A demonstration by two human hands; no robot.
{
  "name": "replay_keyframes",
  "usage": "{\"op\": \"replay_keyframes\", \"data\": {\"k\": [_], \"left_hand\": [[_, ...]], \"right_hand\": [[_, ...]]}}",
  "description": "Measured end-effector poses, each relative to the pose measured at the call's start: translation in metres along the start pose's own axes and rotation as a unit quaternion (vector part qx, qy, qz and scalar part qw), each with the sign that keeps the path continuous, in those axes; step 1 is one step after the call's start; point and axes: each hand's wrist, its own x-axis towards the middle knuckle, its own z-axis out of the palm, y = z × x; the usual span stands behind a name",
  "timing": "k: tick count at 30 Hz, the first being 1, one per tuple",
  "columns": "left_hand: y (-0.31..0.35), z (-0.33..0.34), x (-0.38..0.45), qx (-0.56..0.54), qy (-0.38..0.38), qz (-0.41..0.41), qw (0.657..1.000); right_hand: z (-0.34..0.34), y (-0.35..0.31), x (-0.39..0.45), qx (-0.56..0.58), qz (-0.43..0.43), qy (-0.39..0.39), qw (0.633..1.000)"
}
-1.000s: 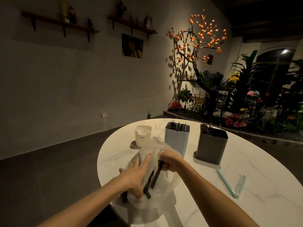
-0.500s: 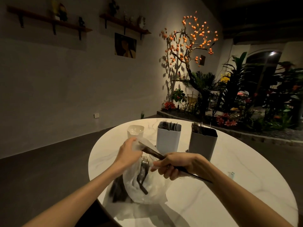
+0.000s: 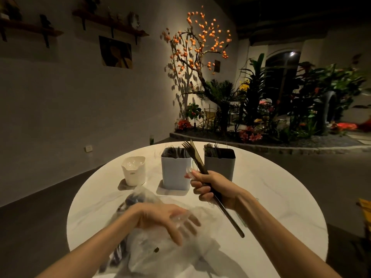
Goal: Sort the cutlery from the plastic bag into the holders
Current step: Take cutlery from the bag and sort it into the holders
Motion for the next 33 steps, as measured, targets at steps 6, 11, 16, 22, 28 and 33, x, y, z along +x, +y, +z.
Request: {"op": "replay_keyframes", "data": {"k": [6,11,16,22,28,33], "left_hand": [[0.008,-0.02,0.027,-0.185,0.22,0.093,0.953],[0.009,-0.037,0.059,-0.257,0.275,0.16,0.912],[0.005,-0.051,0.079,-0.31,0.32,0.182,0.876],[0.018,-0.094,0.073,-0.458,0.369,0.261,0.766],[0.017,-0.099,0.062,-0.46,0.31,0.248,0.794],[0.013,-0.06,0.061,-0.311,0.314,0.168,0.881]], "right_hand": [[-0.021,0.022,0.022,-0.023,-0.004,0.002,1.0],[-0.038,0.048,0.045,0.051,0.033,-0.098,0.993],[-0.053,0.068,0.064,0.071,0.039,-0.101,0.992],[-0.07,0.087,0.068,0.02,0.048,-0.055,0.997],[-0.07,0.076,0.066,0.148,0.008,-0.075,0.986],[-0.061,0.05,0.063,0.216,-0.096,-0.037,0.971]]}}
